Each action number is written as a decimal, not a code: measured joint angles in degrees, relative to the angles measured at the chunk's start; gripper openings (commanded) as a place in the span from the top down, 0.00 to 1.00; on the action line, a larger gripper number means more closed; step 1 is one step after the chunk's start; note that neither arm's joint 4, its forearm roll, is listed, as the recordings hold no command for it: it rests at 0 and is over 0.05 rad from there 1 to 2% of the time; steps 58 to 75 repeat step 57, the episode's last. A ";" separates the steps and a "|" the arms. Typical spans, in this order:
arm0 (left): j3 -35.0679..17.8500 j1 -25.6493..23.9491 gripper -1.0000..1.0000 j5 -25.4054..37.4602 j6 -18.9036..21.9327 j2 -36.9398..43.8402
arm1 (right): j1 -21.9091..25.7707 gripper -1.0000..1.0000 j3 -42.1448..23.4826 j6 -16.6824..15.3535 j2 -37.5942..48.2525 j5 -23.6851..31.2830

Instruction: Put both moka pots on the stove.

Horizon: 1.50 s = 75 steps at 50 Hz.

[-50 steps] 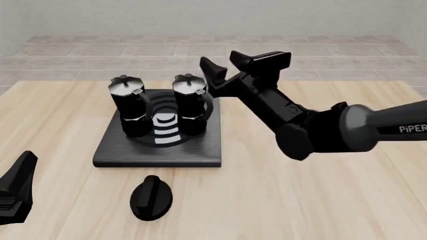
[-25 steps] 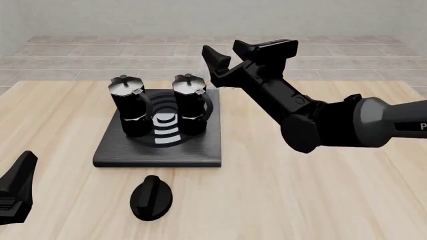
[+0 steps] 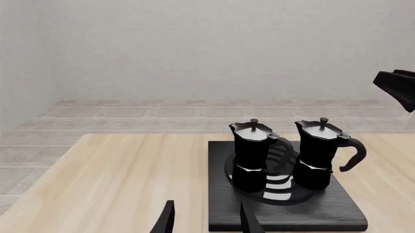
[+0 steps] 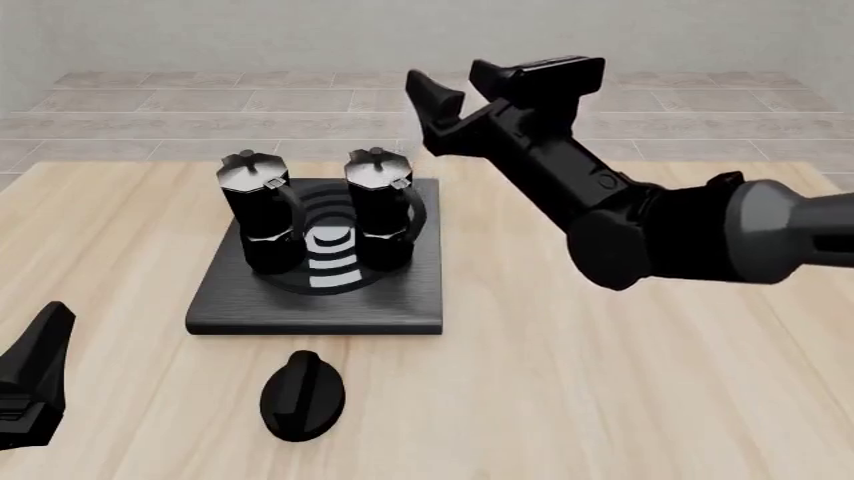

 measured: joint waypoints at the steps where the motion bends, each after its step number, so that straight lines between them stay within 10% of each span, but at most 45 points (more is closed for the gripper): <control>1: 0.00 0.00 0.00 0.00 0.00 0.00 | -0.04 0.00 -0.06 -0.01 -0.07 0.10; 75: 0.00 0.00 0.00 0.00 0.00 0.00 | -2.19 0.00 -2.85 -1.81 -1.66 3.08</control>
